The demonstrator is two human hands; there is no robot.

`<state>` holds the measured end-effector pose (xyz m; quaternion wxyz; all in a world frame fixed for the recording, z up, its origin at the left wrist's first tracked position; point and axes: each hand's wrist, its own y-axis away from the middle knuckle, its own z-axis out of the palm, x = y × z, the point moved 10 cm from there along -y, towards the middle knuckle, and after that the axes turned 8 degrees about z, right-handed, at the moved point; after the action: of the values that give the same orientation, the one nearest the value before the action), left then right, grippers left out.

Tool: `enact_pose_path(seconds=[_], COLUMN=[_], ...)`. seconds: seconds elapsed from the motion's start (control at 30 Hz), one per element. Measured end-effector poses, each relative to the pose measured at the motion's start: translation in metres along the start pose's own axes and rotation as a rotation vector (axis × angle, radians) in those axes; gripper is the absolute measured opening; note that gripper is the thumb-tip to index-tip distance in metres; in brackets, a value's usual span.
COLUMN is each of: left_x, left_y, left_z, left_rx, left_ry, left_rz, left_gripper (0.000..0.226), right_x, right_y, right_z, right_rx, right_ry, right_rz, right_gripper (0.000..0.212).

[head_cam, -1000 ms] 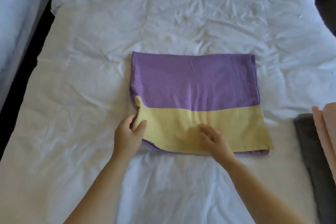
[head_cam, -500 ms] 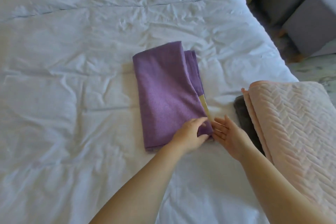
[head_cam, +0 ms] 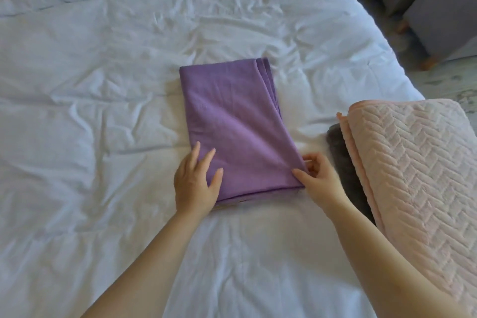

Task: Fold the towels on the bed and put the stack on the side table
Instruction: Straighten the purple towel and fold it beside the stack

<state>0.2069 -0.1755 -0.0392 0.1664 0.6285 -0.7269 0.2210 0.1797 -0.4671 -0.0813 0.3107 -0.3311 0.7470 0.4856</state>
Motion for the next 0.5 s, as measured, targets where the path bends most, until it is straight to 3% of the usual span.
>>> enact_pose_path(seconds=[0.13, 0.27, 0.5], left_x=[-0.020, -0.029, -0.041], left_y=[0.006, -0.012, -0.101], left_z=[0.030, 0.023, 0.020], left_rx=[-0.246, -0.202, -0.248], left_ry=[-0.129, -0.155, -0.196], left_rz=[-0.026, -0.048, -0.003], left_gripper=[0.052, 0.050, 0.056], right_x=[0.029, -0.013, -0.095], right_y=[-0.006, -0.023, -0.095], right_z=[0.006, -0.006, 0.032], right_rx=[-0.061, 0.168, 0.135], right_ry=[0.174, 0.276, 0.224], right_rz=[0.124, -0.019, -0.073], right_gripper=[0.036, 0.039, 0.033])
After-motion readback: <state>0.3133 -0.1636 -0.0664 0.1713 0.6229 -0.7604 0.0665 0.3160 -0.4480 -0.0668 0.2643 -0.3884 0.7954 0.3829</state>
